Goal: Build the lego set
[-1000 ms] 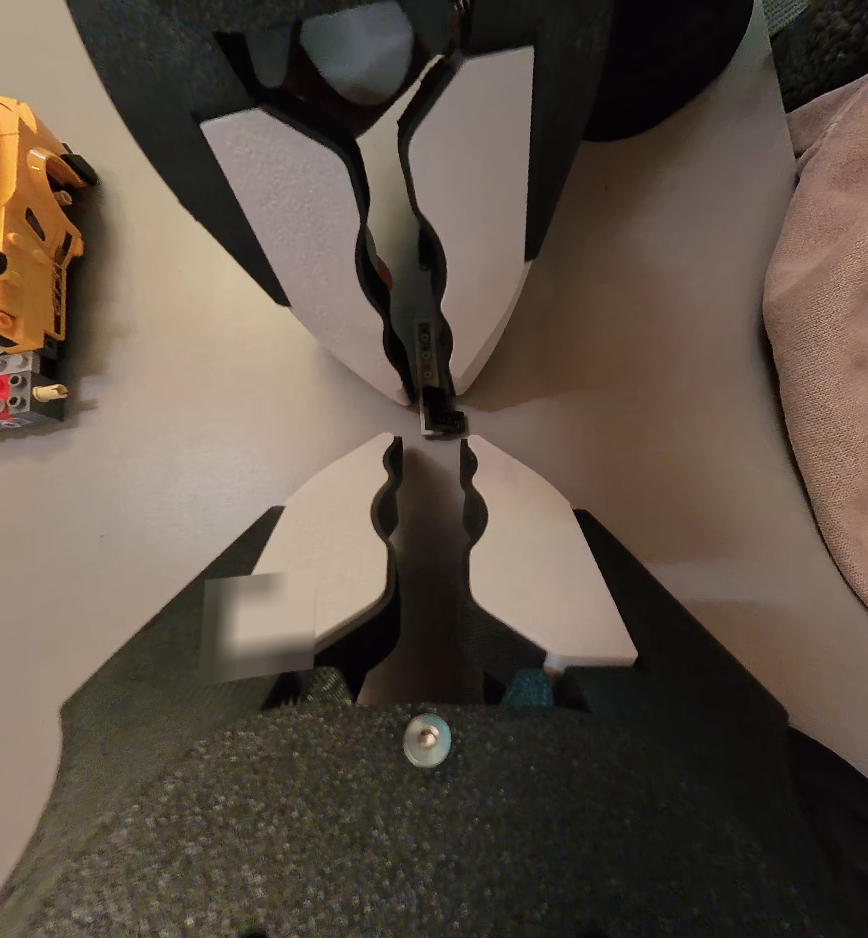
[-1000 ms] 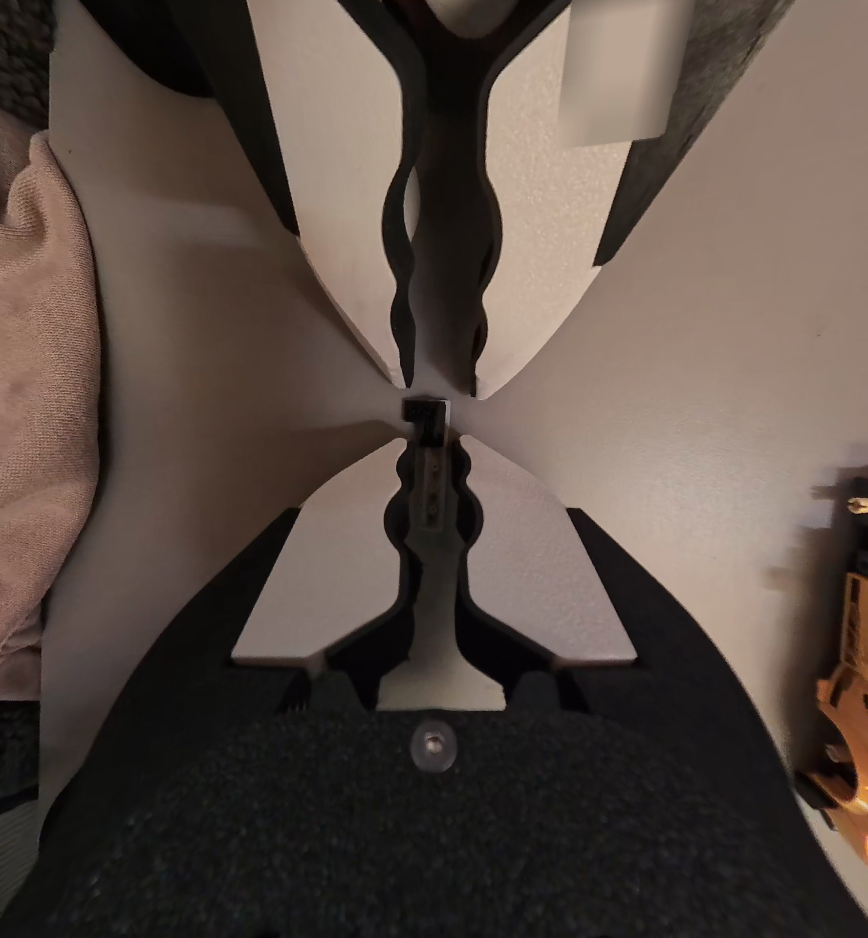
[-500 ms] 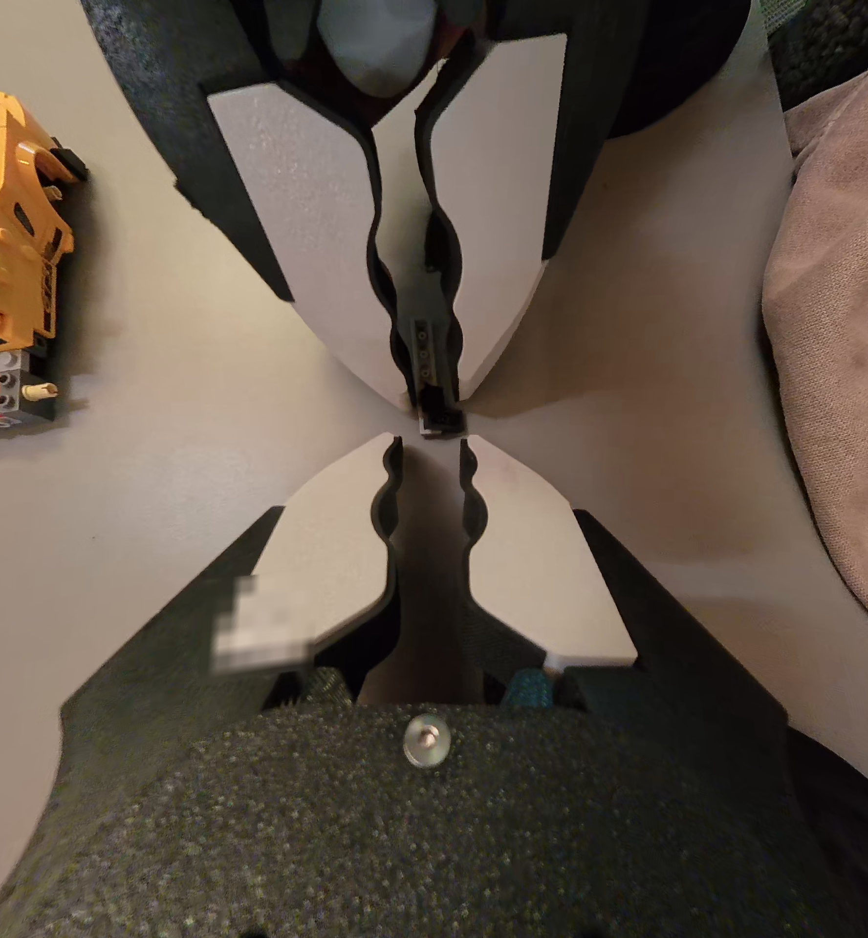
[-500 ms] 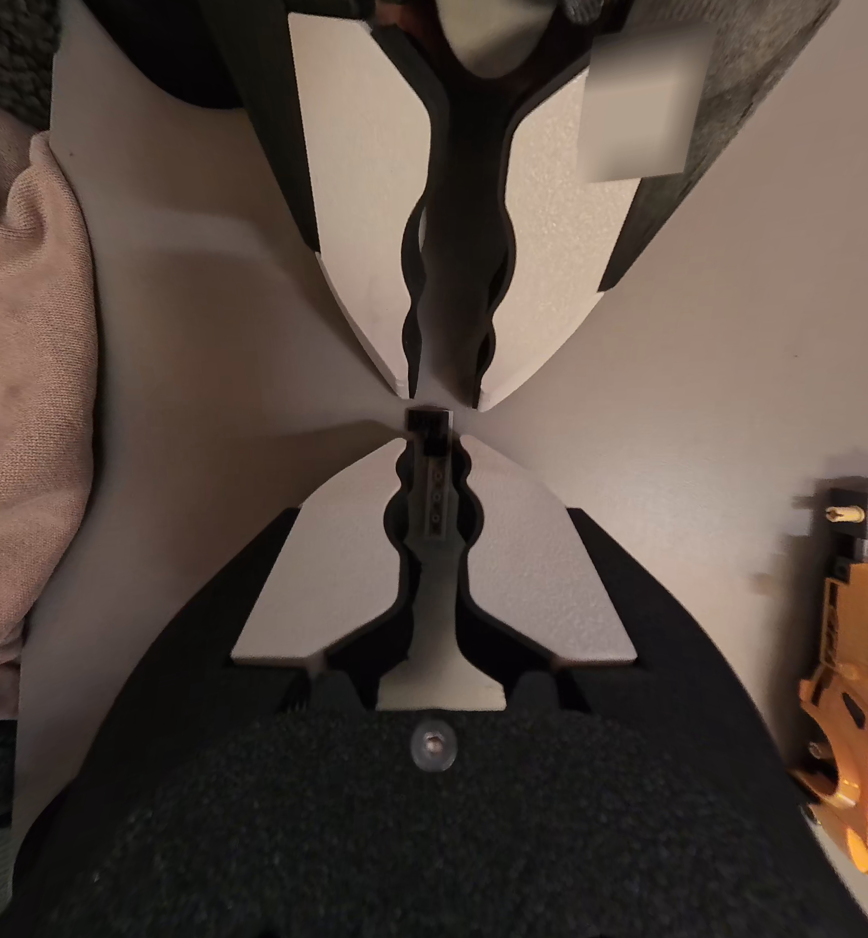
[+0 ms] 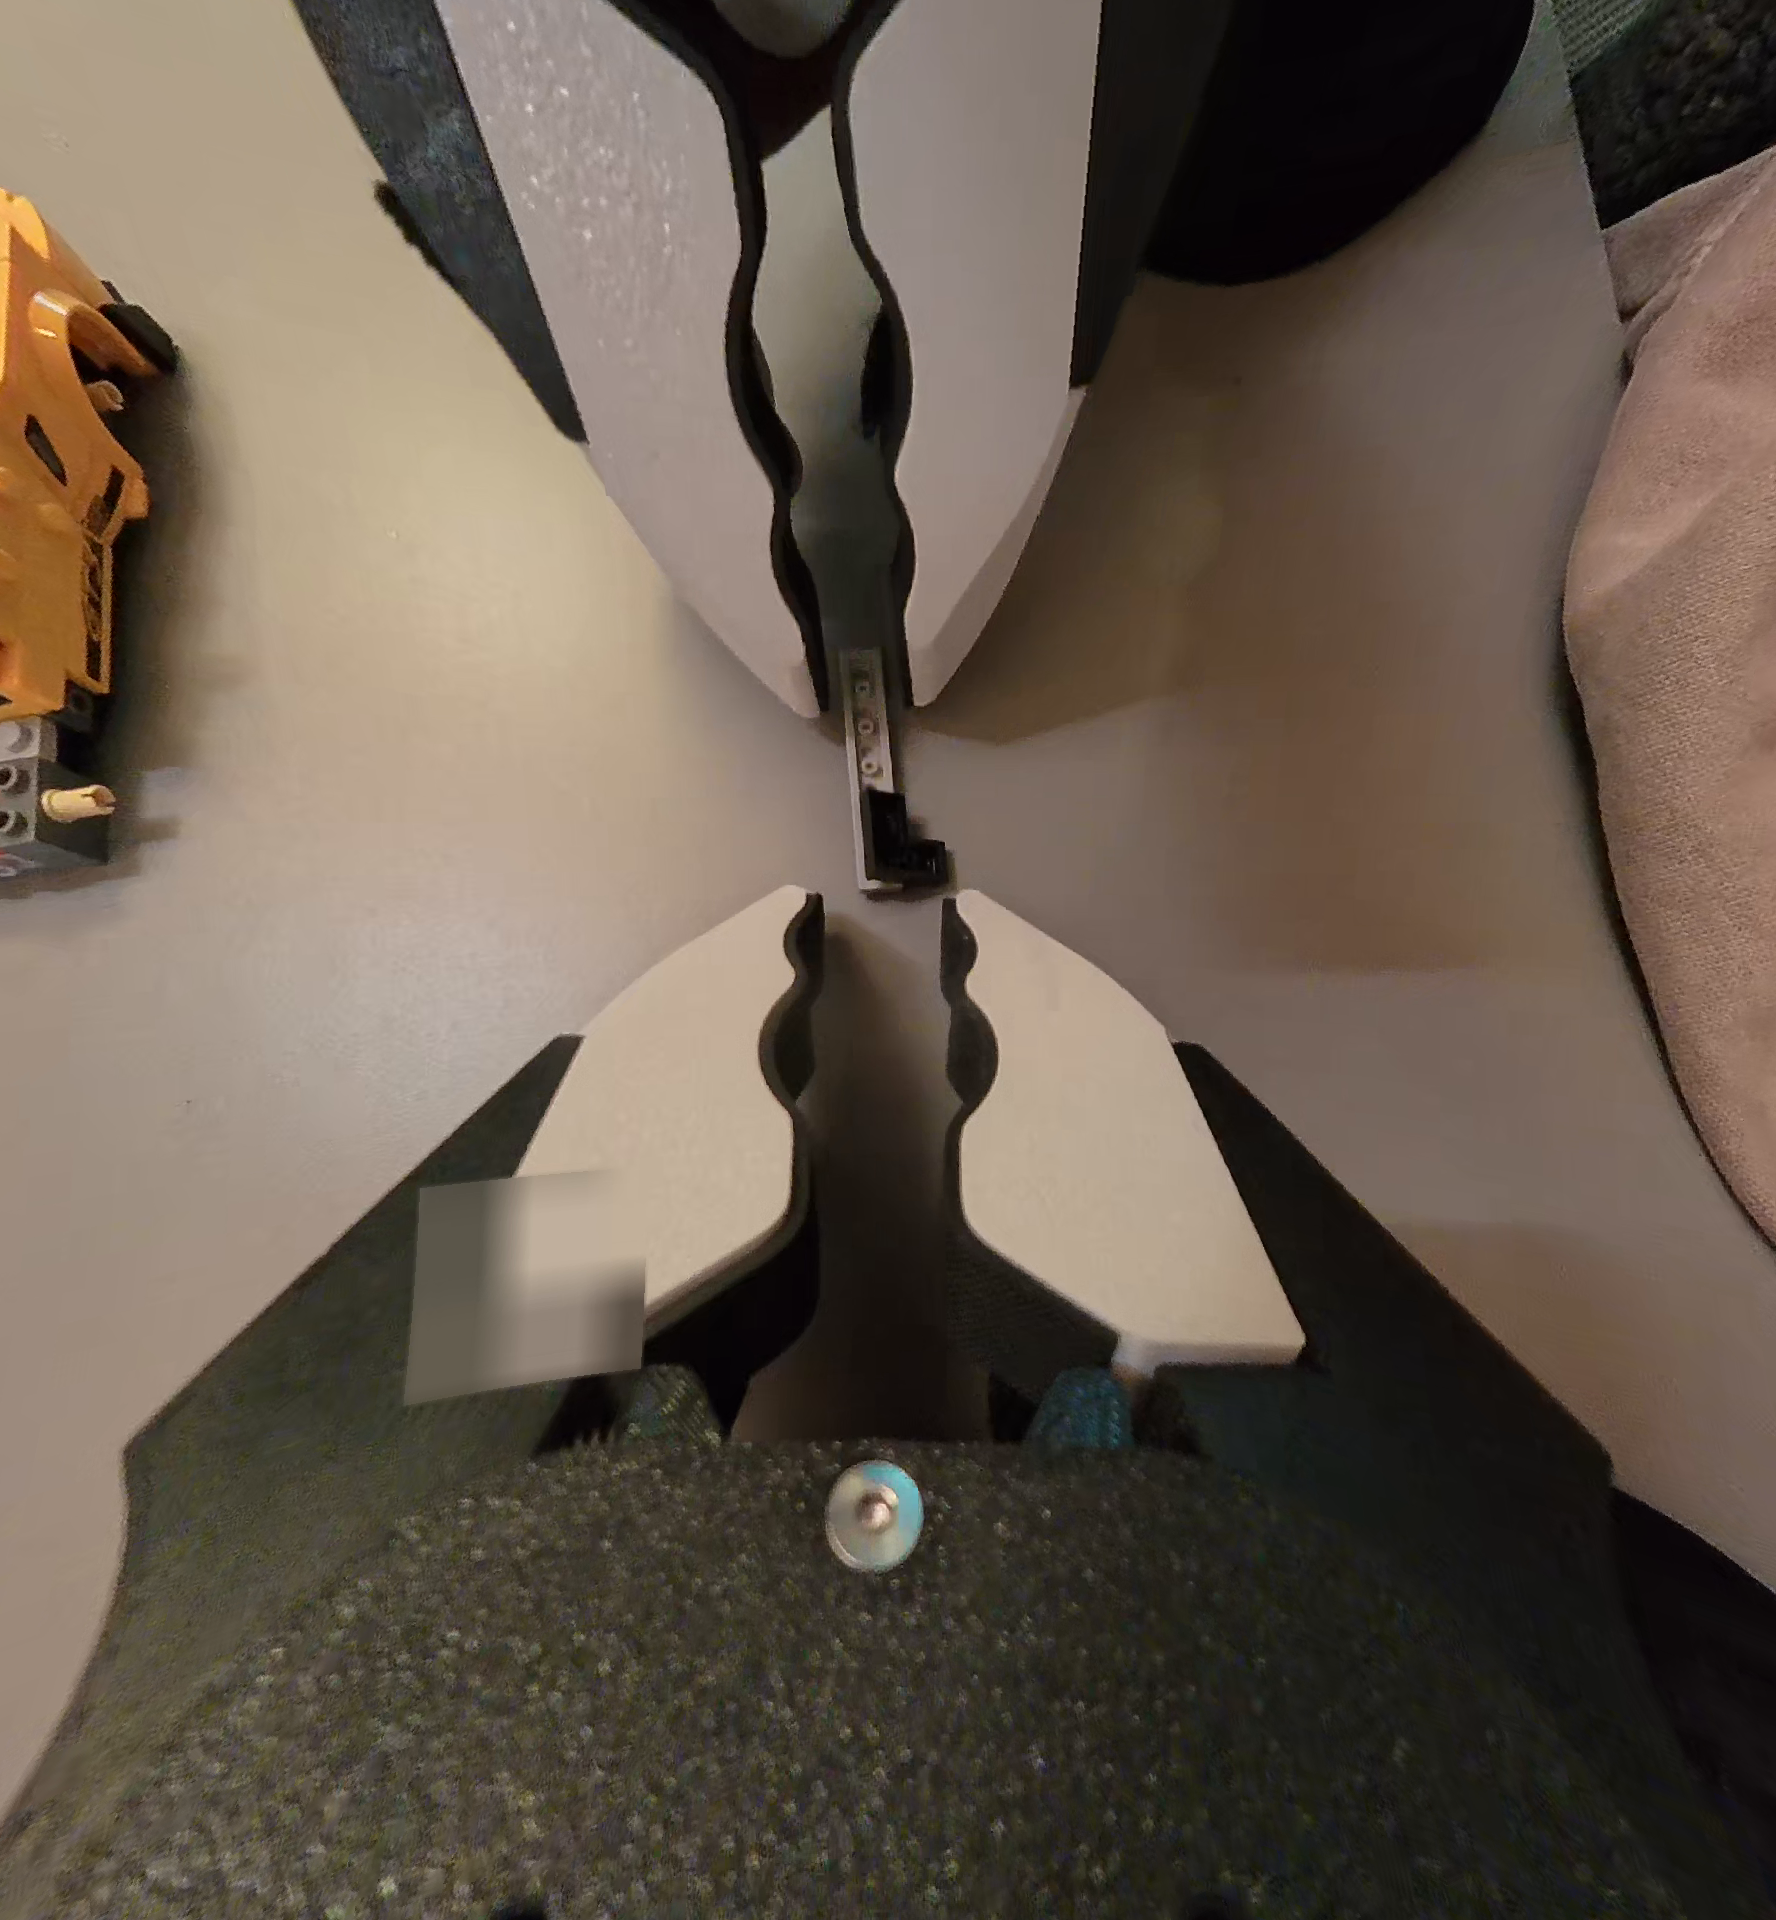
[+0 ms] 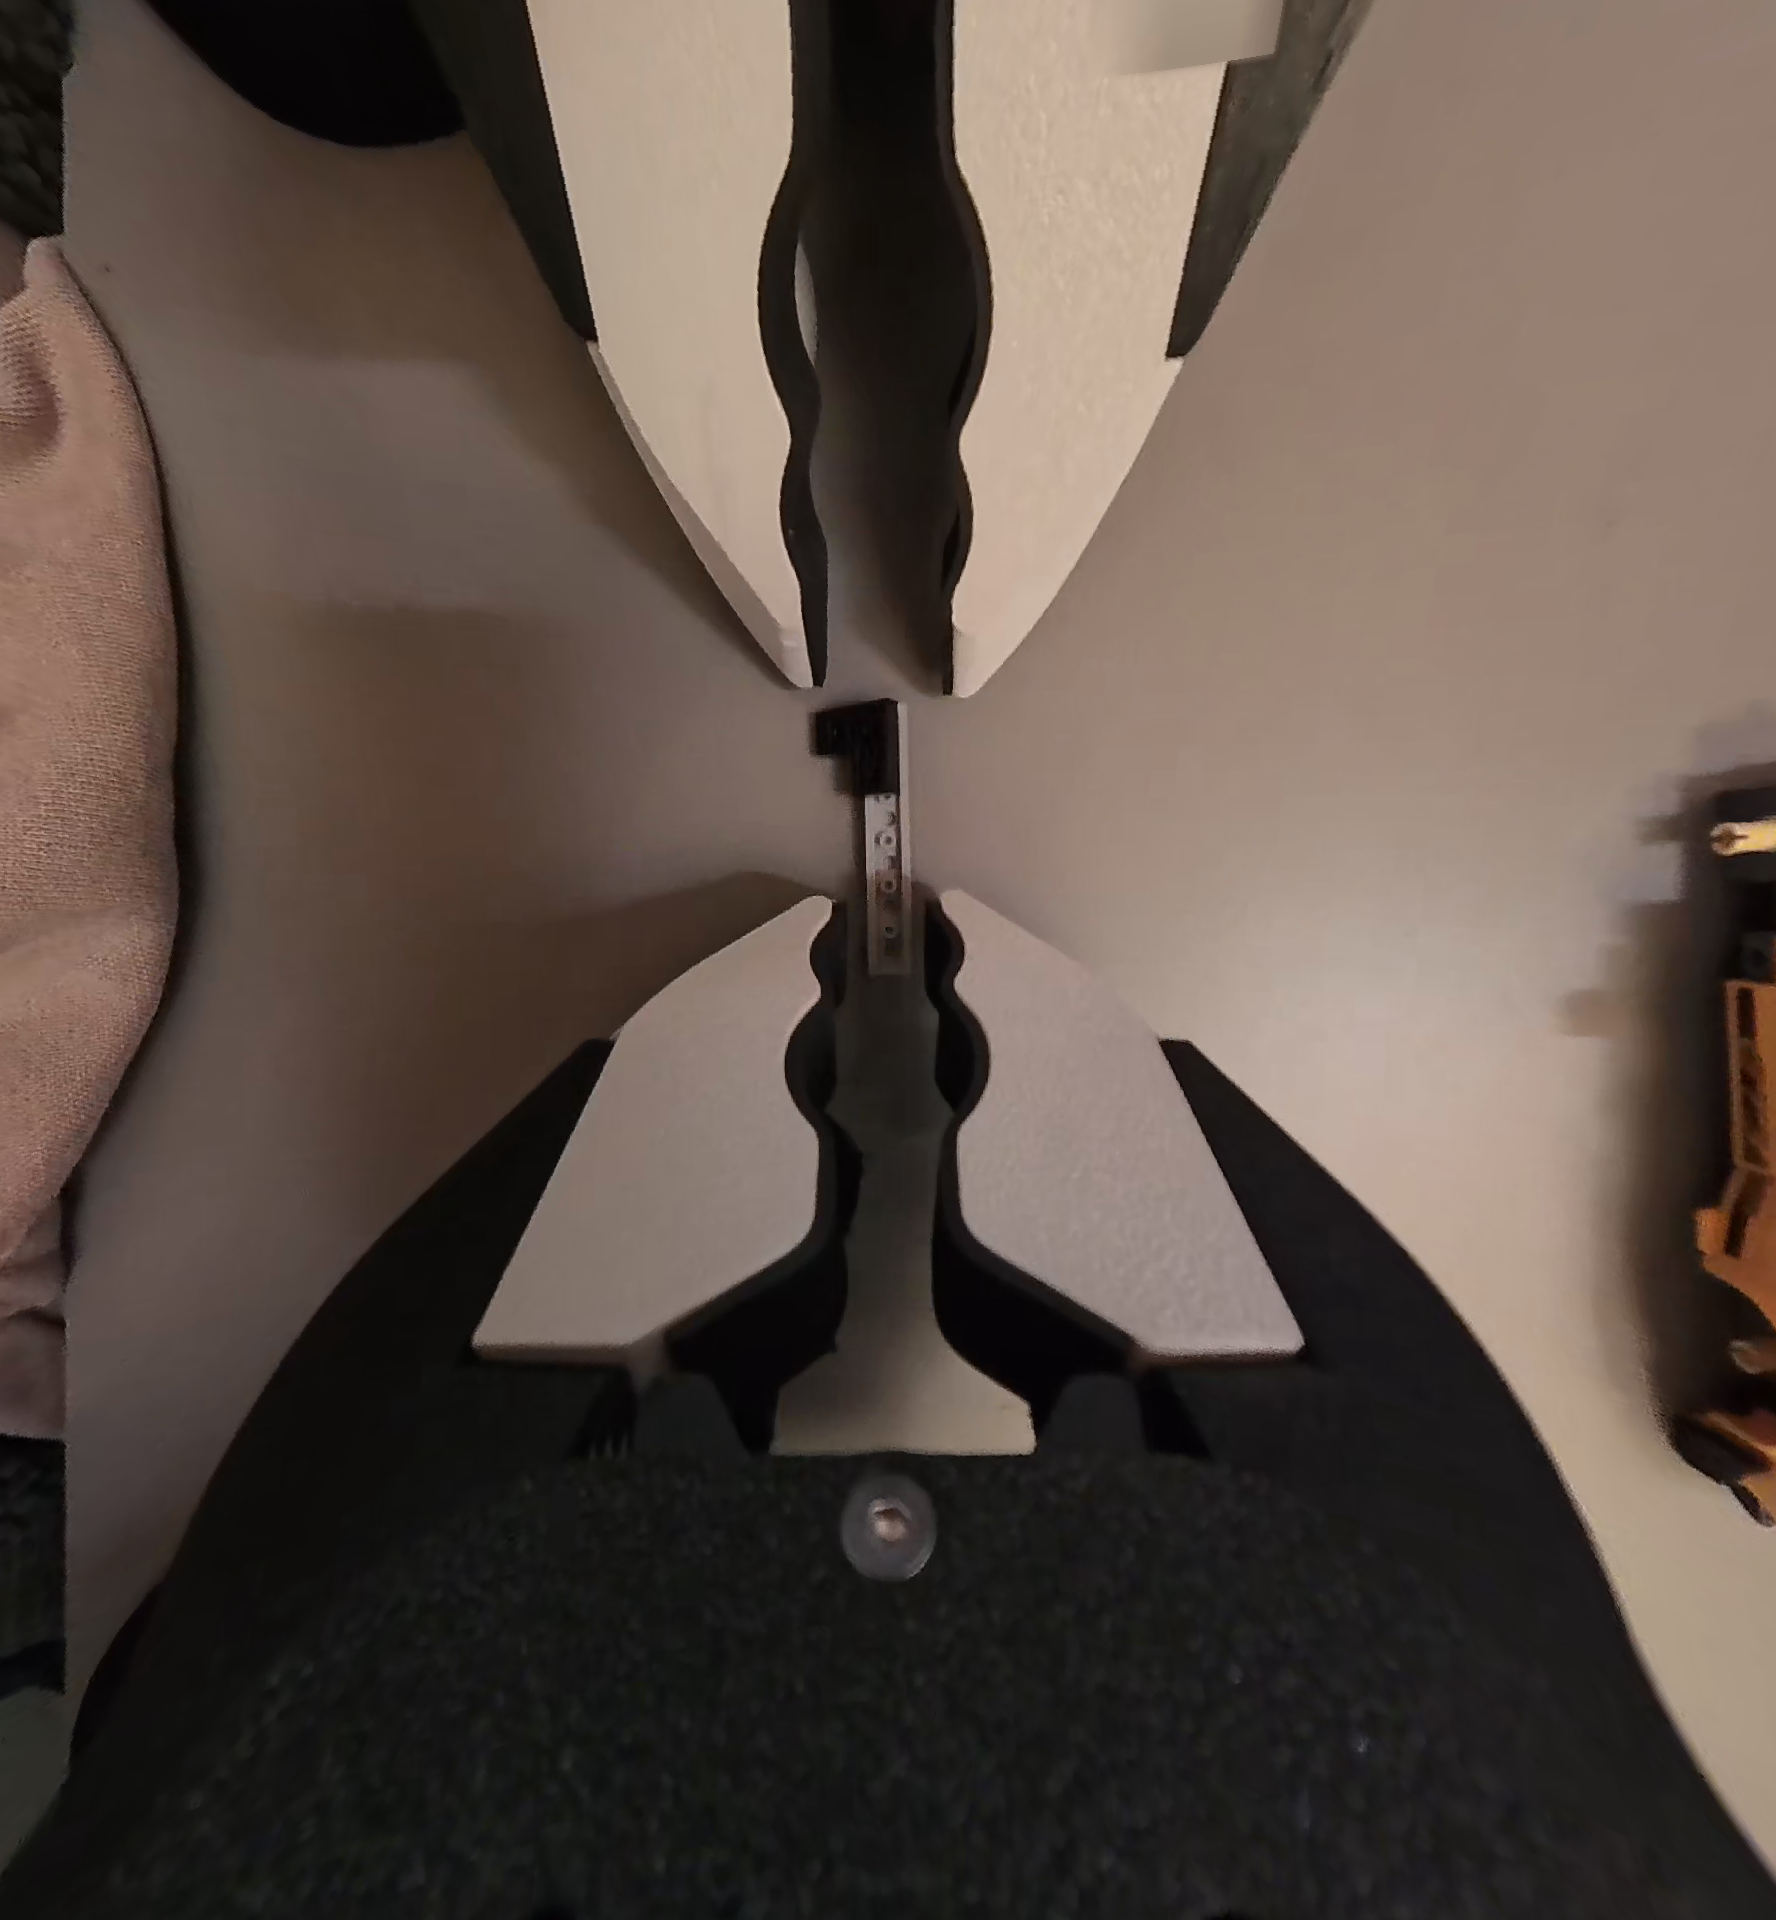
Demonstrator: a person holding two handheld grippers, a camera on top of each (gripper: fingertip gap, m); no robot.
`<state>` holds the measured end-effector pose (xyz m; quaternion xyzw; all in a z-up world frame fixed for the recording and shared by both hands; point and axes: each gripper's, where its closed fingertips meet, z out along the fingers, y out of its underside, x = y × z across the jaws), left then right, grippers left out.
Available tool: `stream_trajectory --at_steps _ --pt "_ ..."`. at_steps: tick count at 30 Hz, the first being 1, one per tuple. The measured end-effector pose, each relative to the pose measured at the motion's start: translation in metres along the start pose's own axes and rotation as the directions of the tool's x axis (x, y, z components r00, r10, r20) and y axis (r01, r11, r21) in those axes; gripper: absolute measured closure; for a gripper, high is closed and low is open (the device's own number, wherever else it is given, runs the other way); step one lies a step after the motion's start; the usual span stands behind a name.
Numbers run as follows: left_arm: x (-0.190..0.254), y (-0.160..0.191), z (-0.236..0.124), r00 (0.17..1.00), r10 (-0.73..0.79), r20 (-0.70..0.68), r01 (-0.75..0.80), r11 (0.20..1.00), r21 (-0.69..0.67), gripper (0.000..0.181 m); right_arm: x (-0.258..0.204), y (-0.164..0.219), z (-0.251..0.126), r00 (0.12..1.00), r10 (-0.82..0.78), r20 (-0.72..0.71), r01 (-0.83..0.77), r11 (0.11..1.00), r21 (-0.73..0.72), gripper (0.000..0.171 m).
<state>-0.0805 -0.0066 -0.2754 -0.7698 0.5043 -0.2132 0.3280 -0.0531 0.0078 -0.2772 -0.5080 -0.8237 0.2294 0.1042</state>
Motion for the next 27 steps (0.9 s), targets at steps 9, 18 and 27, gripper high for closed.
stream_trajectory --at_steps 9,18,27 --pt "0.0003 -0.0003 -0.0001 1.0 0.001 -0.002 -0.001 1.0 0.003 0.161 -0.0009 0.0055 0.0004 1.0 0.016 -0.012 -0.016 1.0 -0.007 0.158" --pt "0.0005 -0.0017 -0.0005 1.0 0.002 -0.004 -0.002 1.0 0.012 0.16 -0.0009 0.005 0.0009 1.0 0.018 -0.012 -0.019 1.0 -0.004 0.159" --pt "0.0031 -0.0047 0.0017 0.997 0.073 0.028 -0.073 0.997 0.007 0.157 -0.0016 0.0072 -0.0023 0.999 0.028 -0.03 -0.027 0.999 0.022 0.158"
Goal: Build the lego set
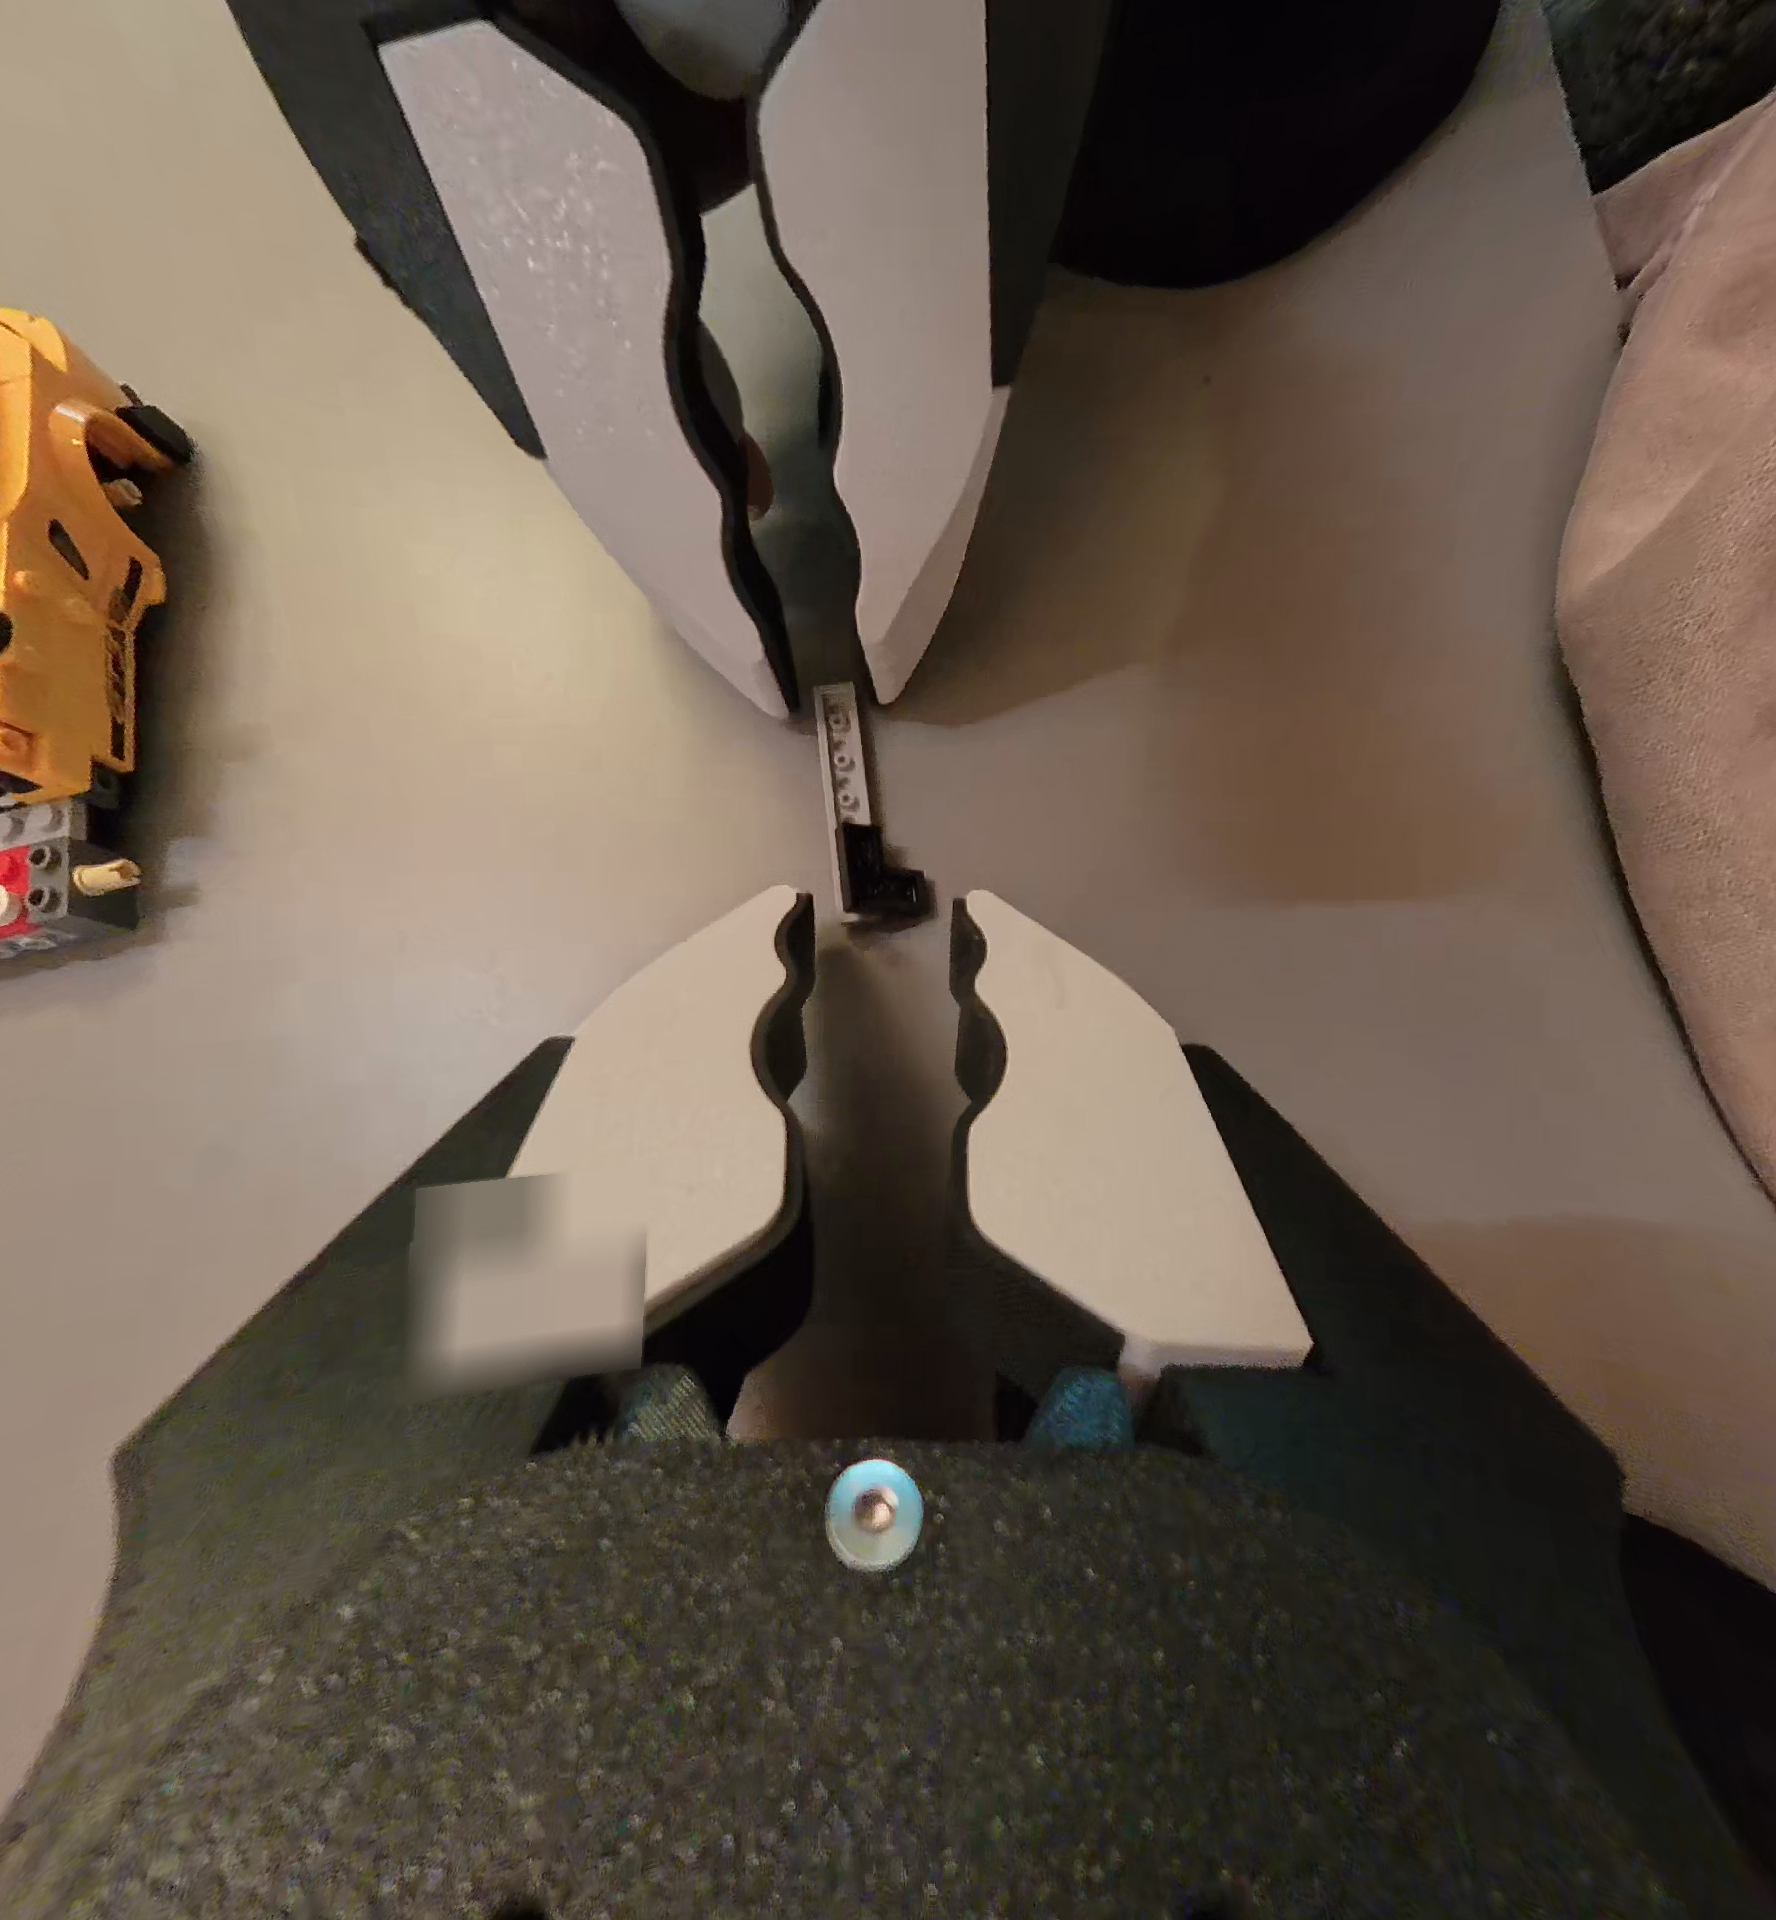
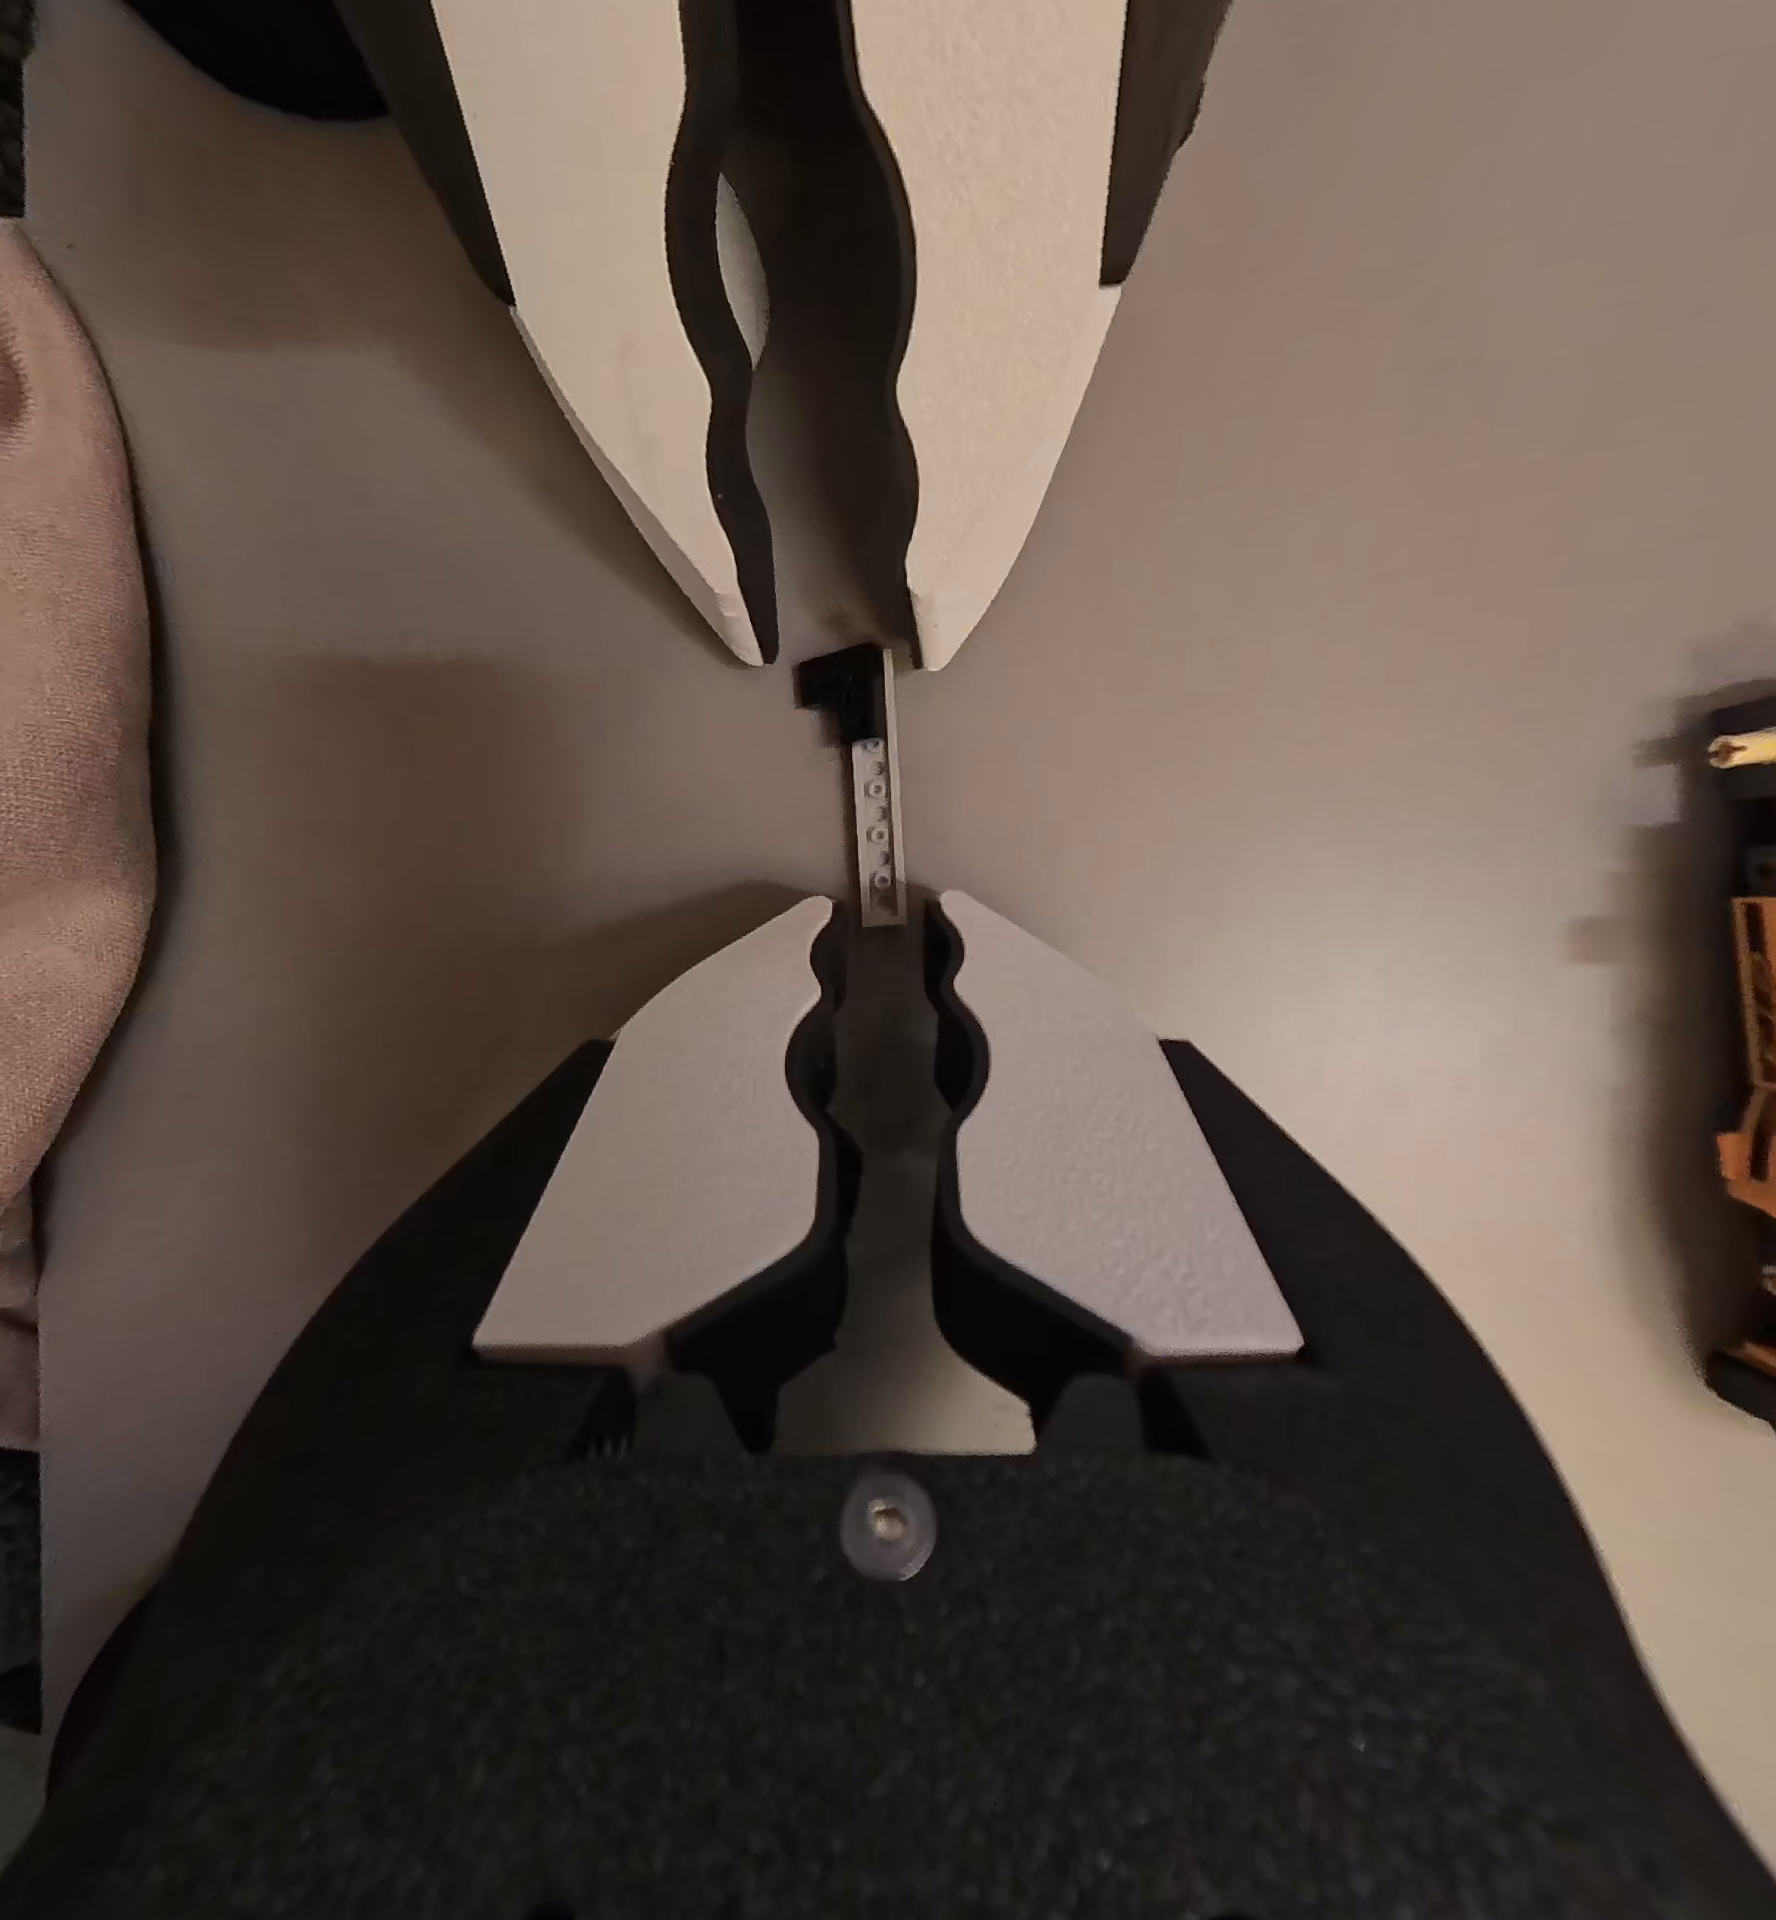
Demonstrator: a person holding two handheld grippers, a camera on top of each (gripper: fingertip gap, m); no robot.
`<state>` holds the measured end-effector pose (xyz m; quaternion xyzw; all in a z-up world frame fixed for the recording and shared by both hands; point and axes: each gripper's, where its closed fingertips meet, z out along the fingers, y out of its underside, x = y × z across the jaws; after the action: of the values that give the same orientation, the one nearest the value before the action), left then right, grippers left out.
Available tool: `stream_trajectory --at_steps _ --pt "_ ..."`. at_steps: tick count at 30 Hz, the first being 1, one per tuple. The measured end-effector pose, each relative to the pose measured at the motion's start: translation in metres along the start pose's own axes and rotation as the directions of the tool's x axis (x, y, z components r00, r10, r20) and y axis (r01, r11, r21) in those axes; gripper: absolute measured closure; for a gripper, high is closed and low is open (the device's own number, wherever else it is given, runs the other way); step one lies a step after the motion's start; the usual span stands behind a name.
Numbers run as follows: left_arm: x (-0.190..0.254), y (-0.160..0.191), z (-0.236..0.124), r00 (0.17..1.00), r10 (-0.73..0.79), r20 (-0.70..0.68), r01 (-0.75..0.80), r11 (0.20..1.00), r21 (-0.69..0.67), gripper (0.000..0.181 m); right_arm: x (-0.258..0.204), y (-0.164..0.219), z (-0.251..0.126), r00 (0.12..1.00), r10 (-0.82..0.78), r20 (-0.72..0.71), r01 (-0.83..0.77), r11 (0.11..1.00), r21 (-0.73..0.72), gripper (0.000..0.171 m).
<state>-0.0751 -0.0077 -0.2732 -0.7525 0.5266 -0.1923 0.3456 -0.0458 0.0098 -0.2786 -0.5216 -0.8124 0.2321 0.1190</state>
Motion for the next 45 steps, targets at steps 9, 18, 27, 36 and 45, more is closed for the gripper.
stream_trajectory --at_steps 9,18,27,36,45 --pt "-0.002 0.0 0.001 1.0 -0.012 0.009 0.012 1.0 -0.002 0.161 -0.002 0.0 0.0 1.0 0.019 0.004 -0.019 0.999 0.043 0.158" --pt "-0.004 -0.001 -0.001 1.0 -0.011 0.019 0.011 1.0 0.016 0.165 -0.003 -0.002 0.001 1.0 0.024 0.006 -0.025 0.998 0.06 0.158" --pt "-0.006 -0.008 -0.009 1.0 -0.007 0.023 0.005 0.997 0.072 0.165 -0.003 -0.006 -0.005 1.0 0.028 -0.007 -0.027 0.996 0.09 0.157" --pt "0.007 -0.034 -0.015 0.995 0.099 -0.029 -0.091 0.976 0.197 0.165 -0.01 -0.027 -0.026 0.999 0.049 0.025 -0.054 0.964 0.262 0.157" --pt "0.013 -0.045 -0.01 0.987 0.134 -0.092 -0.112 0.972 0.208 0.165 -0.021 -0.035 -0.028 0.999 -0.032 -0.037 0.041 0.956 0.29 0.157"
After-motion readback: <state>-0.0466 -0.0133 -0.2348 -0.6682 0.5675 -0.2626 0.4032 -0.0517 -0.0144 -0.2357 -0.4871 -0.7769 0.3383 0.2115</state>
